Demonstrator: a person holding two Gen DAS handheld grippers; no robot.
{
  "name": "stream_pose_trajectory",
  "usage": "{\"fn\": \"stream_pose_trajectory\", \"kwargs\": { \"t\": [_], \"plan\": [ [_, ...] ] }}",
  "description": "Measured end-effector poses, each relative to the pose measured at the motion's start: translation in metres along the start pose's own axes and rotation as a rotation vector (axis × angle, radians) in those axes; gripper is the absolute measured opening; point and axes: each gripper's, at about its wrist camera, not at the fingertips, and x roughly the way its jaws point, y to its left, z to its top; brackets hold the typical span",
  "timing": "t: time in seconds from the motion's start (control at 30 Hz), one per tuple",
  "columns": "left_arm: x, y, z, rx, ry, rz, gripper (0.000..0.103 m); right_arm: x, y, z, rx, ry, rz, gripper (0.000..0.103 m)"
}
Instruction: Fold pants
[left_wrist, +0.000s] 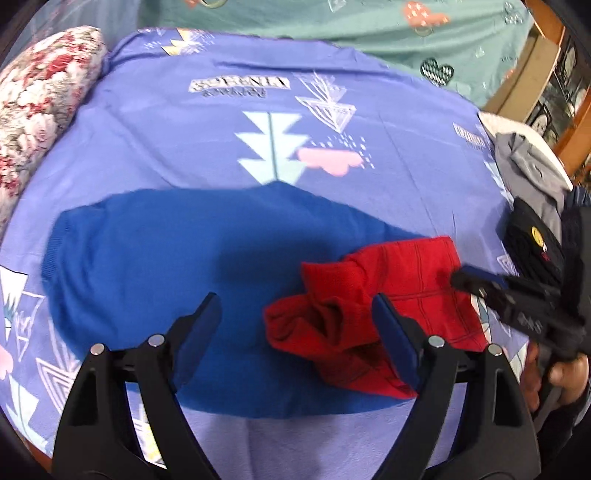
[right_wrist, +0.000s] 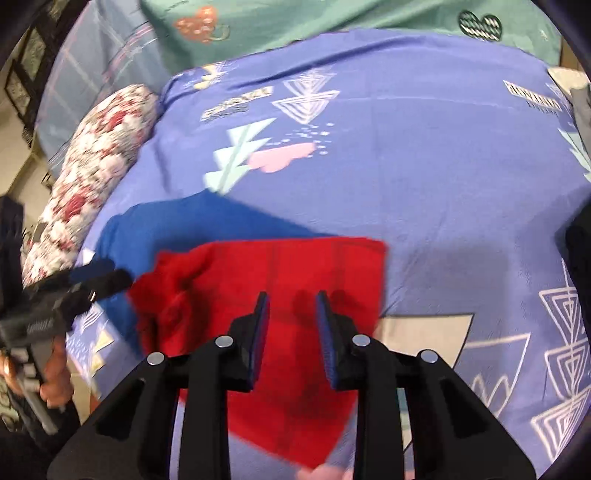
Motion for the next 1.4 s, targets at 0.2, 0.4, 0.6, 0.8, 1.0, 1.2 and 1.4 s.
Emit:
{"fn": "stream_pose_trajectory", "kwargs": {
  "t": [0.2,0.4,0.6,0.8,1.0,1.2,1.4],
  "plan": [
    [0.022,0.011,-0.011,-0.008,0.071,0.021,0.086,0.005,-0.004,0.013,-0.004,0.057,0.073,0.028],
    [0.024,0.023,-0.017,-0.036,0.063,-0.031,0.091,0.026,0.034,0.062,-0.089,0.033,0.114,0.029],
    [0.029,0.035,-0.021,-0.067,0.081,-0.066,0.094,0.098,0.090,0.099,-0.204,0.129,0.168,0.030],
    [0.032,0.039,-0.021,-0.070,0.078,-0.077,0.096,0.134,0.111,0.110,-0.242,0.163,0.194,0.049],
    [0.034,0.039,-0.022,-0.062,0.063,-0.061,0.097,0.135,0.119,0.119,-0.272,0.156,0.194,0.007],
    [0.032,0.037,-0.025,-0.065,0.066,-0.045,0.097,0.142,0.118,0.120,-0.276,0.120,0.173,0.001],
    [0.008,0.040,-0.025,-0.070,0.046,-0.050,0.095,0.075,0.057,0.118,-0.111,0.014,0.180,0.033]
  ]
}}
